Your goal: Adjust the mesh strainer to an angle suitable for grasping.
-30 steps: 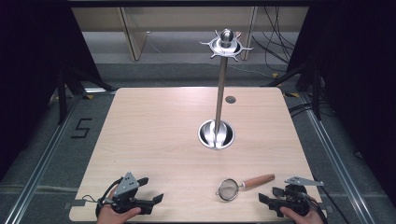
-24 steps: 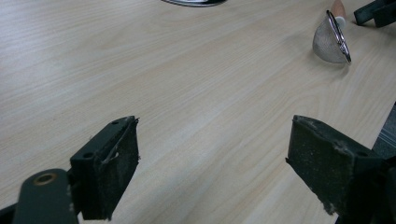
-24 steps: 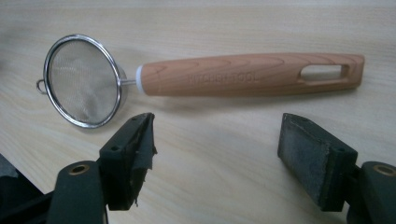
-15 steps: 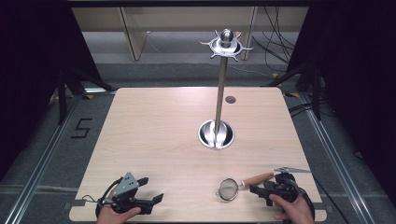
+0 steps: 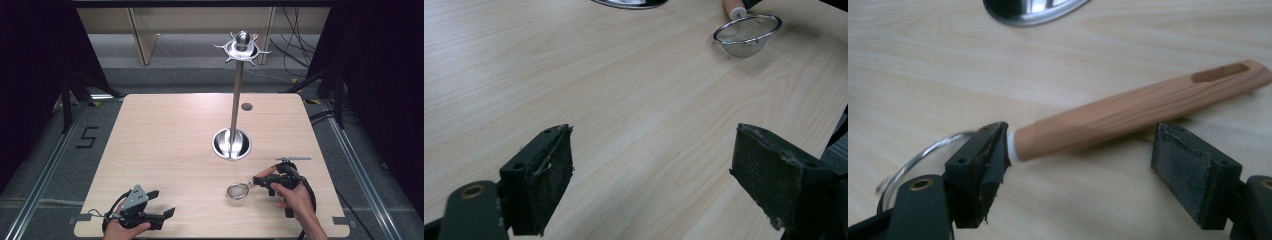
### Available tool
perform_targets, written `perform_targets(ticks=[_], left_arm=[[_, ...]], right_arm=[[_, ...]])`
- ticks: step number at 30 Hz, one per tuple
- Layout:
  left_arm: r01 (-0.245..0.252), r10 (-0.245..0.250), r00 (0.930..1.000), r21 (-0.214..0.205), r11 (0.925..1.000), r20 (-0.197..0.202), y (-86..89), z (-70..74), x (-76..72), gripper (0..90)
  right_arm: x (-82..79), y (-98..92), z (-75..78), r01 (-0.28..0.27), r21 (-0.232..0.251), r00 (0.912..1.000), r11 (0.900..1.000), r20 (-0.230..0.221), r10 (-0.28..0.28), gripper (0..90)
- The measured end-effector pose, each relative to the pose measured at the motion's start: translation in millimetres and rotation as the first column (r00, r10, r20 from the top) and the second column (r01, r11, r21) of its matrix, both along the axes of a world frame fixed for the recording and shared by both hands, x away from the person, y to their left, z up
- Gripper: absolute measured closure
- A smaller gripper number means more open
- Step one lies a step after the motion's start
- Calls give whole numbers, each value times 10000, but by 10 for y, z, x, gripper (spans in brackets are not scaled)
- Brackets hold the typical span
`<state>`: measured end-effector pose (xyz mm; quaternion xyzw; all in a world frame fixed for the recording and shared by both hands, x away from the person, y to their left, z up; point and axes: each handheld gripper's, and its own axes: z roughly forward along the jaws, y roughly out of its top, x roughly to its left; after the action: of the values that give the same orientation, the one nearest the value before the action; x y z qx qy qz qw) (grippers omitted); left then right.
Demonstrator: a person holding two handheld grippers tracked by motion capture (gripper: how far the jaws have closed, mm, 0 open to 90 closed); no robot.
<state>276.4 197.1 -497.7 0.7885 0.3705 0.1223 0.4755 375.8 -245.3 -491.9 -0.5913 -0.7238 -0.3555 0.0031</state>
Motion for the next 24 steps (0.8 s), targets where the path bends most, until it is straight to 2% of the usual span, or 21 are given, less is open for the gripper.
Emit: perform_targets(ticks=[3,4,7,8,9,10,12,13,14,15,16,17,18,19,20,22,23,24], left_arm=[[16,-15,10000,-22,10000,21,-1,-2,0,161],[52,-52,10000,124,9999,48,12,2,5,161],[53,-53,10000,92,9999,61,12,-2,9,162],[40,-40,10000,82,10000,64,11,-3,9,162],[36,-37,10000,67,10000,72,12,-3,9,162],[28,-28,10000,91,10000,53,14,2,7,162],[-58,58,10000,-74,10000,-25,5,-6,3,162],[51,-51,10000,56,10000,64,13,-2,13,162],[54,-54,10000,68,10000,59,11,-3,13,162],[51,-51,10000,58,10000,46,8,-2,12,162],[134,-136,9999,175,9998,106,12,3,17,162],[149,-151,9998,178,9997,113,11,3,18,162],[144,-146,9998,172,9997,106,11,3,18,162],[139,-140,9998,113,9998,134,10,0,20,162],[128,-130,9998,101,9999,134,10,0,22,162],[123,-124,9998,90,9999,135,9,0,22,162],[121,-123,9998,86,9999,135,9,0,21,163],[126,-127,9998,78,9999,137,8,1,21,163]], right_arm=[[144,47,0,38,-80,10000,10000,-76,-39,248],[177,68,3,42,-103,10000,9999,-85,-43,248],[244,106,2,-10,-160,10000,9999,-60,9,249],[311,148,-2,-17,-388,10000,9992,-73,14,261],[311,148,-2,-17,-388,10000,9992,-73,14,261],[364,204,-23,-137,-931,9997,9956,182,155,265],[390,231,-21,-228,-993,9997,9948,104,240,264],[425,253,-25,-246,-1210,9991,9923,306,285,278],[452,278,-15,-194,-1311,9993,9912,285,233,298],[483,297,-11,-436,-1442,9982,9886,342,490,306],[509,334,-3,-503,-1678,9982,9845,237,551,320],[521,445,57,-339,-2052,9981,9781,-569,227,362],[521,445,57,-339,-2052,9981,9781,-569,227,362],[511,516,104,-267,-1817,9911,9830,-1335,23,379],[552,513,77,-631,-2292,9964,9713,-698,482,401],[582,550,98,-925,-2831,9943,9546,-771,735,450],[608,570,109,-1341,-3250,9895,9362,-961,1084,476],[615,575,118,-1534,-3312,9864,9310,-1072,1244,480]])
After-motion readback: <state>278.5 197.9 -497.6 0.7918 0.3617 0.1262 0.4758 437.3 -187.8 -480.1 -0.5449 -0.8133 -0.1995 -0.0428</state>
